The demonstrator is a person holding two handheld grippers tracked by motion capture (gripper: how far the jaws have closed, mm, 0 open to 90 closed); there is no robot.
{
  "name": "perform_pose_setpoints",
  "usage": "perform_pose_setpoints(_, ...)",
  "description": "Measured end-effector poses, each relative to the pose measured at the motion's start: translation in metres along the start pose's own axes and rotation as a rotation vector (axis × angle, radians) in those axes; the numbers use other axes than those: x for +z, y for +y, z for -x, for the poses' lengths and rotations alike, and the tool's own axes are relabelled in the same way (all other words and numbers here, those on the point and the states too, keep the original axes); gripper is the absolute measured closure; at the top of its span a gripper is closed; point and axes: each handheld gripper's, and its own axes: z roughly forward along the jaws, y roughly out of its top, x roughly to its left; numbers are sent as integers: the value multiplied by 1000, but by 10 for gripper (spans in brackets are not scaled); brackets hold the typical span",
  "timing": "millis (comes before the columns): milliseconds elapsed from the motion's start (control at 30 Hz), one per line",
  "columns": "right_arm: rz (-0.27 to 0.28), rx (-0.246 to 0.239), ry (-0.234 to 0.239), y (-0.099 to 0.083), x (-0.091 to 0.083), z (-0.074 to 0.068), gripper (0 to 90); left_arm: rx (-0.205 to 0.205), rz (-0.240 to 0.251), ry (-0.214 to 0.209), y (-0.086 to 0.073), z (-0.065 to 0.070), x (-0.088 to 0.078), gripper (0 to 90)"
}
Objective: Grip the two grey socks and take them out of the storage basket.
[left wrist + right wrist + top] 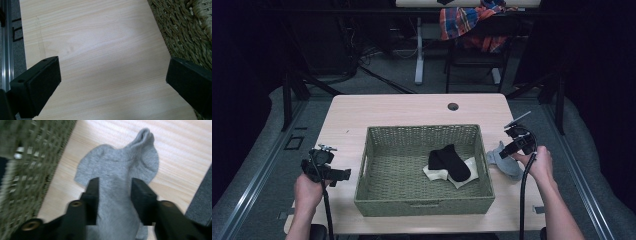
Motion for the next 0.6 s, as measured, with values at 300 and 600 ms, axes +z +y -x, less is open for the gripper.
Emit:
perform_pose_setpoints(300, 130, -27, 10, -11, -41, -13, 269, -2, 1, 0, 0, -1, -1, 0)
perform_pose_setpoints(600, 135, -61, 18, -28, -50, -21, 105, -3, 2, -1, 0, -1, 0, 0)
